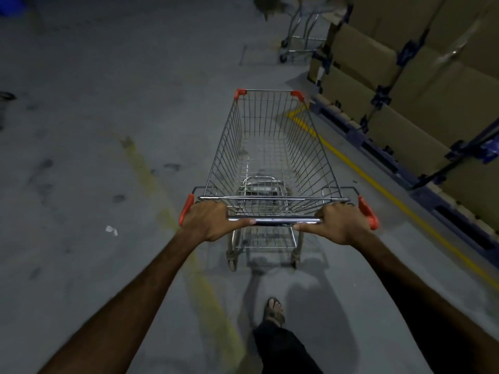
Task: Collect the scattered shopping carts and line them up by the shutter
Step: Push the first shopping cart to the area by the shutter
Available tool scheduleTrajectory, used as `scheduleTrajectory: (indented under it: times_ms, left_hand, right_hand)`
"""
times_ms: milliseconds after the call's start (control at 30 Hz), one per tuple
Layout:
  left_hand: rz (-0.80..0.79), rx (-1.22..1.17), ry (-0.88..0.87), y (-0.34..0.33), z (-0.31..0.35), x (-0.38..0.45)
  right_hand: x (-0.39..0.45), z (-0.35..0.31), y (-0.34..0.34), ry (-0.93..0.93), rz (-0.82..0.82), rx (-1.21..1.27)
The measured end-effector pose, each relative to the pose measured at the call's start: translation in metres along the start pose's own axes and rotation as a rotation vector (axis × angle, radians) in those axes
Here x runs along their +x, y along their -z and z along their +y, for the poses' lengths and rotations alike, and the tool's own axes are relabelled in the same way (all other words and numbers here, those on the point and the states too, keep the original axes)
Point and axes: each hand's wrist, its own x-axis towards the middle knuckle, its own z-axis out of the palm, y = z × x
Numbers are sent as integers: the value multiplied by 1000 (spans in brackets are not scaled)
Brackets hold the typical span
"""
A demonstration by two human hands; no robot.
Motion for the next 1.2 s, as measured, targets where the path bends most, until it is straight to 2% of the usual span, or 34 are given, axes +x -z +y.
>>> scheduleTrajectory:
  times_ms: [133, 467, 1200]
  left_hand:
    - [-23, -44, 18, 21, -14, 52]
    - [-22, 17, 132, 58, -65, 184]
    - [19, -37, 160, 144, -266, 509]
  right_hand:
    - [71, 11, 23, 40, -37, -9]
    - [244, 21, 64, 120, -52, -42]
    - [625, -18, 154, 120, -53, -32]
